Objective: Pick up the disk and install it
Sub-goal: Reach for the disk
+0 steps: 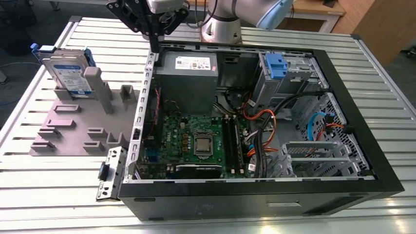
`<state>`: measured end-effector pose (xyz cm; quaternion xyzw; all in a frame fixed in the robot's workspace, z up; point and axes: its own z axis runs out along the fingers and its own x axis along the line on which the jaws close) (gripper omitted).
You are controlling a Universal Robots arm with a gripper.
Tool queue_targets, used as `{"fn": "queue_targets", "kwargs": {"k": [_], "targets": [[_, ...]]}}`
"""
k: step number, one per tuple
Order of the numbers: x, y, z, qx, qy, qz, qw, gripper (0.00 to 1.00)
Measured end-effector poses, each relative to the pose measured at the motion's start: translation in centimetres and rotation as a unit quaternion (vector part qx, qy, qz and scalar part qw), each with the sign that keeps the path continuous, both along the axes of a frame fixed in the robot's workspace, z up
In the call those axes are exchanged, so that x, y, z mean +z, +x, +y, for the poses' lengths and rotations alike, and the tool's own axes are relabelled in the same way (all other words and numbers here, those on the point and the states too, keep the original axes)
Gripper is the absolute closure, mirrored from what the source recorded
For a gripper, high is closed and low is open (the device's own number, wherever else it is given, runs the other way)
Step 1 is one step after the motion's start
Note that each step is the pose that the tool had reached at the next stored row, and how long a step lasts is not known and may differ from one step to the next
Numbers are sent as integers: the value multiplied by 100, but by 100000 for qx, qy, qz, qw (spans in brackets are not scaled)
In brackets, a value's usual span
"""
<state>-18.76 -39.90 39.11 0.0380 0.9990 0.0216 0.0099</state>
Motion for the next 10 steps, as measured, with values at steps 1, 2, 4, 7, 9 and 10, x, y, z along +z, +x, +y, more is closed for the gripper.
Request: {"fn": "queue_targets", "kwargs": {"k": [1, 2, 4, 7, 9, 10], "targets": [[0, -5, 0, -1, -1, -3, 100000, 89], [-1, -8, 1, 3, 0, -3, 100000, 89], [-1, -16, 1, 3, 0, -1, 100000, 89], [-2, -23, 0, 4, 0, -3, 100000, 89], [-1, -23, 0, 6, 0, -2, 100000, 89], [-1, -23, 0, 7, -1, -1, 100000, 89]]}}
